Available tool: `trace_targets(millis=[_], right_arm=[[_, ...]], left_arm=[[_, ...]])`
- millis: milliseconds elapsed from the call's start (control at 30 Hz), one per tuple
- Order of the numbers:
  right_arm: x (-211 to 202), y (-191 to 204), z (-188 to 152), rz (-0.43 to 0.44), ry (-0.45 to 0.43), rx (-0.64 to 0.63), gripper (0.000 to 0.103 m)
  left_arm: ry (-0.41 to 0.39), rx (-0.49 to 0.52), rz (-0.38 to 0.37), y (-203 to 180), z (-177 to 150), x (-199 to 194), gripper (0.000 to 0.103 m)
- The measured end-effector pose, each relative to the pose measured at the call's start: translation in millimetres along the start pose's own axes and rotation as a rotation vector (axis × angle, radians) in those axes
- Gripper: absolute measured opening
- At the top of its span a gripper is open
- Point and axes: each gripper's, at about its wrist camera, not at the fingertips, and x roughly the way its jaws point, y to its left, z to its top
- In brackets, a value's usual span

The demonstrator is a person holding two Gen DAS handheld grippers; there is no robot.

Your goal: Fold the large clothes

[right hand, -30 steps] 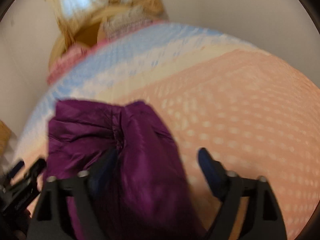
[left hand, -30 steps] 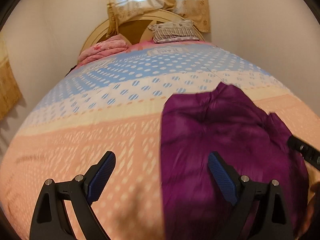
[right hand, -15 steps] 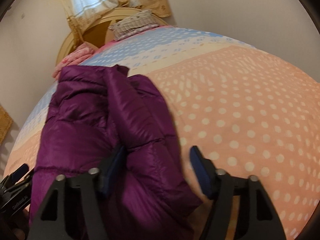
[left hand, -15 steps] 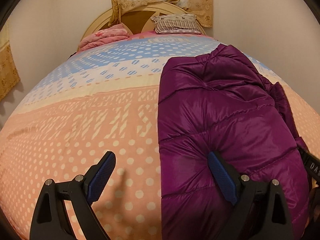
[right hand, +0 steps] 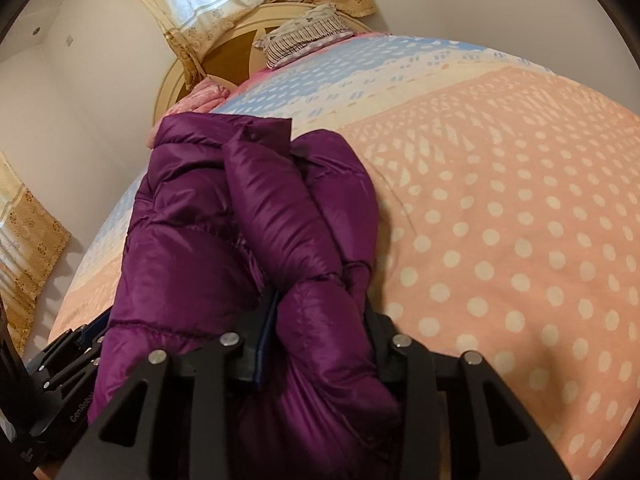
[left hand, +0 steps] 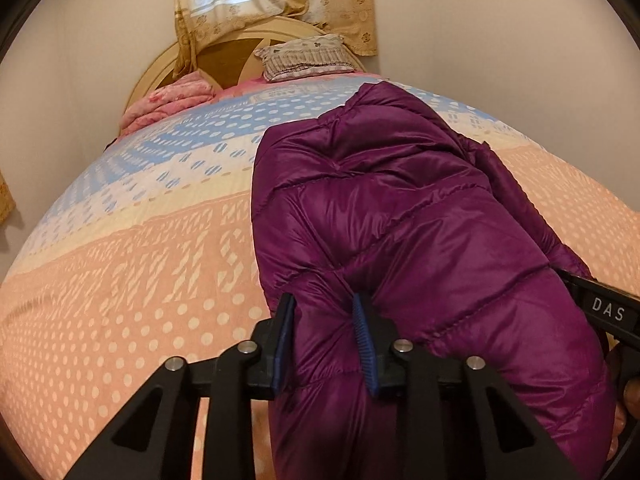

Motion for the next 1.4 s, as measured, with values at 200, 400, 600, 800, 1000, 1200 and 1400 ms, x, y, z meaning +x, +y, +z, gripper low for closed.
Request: trace_targets(millis=[200,400,600,800,1000,1200,1400], right_arm=[[-7,3,3,-0.01,-0.033,-0.038,0.027],[-17,17,9,-0.018,-0.062,-0.063,0.022],[-23,37,12,0.014,-0.07,-0.095,0.02],[-23,61,15,0.054,-0.078,-0.138,0.02],[-20,92,20,0.095,-0.078,-0.191,0.02],[-17,117,18,0.131,-0.075,-0.24,0.02],[-10,137,18,0.158,-0.069,-0.284,0.02]], left_arm=[[-0.034,0.037,0.053,-3,5,-13,0.009],[-0.094,0.038,0.079,-1,12,-42,0.004],[-0.125,0.031,0.099,8,15,-63,0.003],[-0.143,0.006,0.133,30,13,-85,0.003],[-0.149,-0.026,0.174,58,9,-98,0.003],[-0.154,-0.054,0.206,84,4,-110,0.003],[-0.15,-0.07,0.235,101,-6,-117,0.003]])
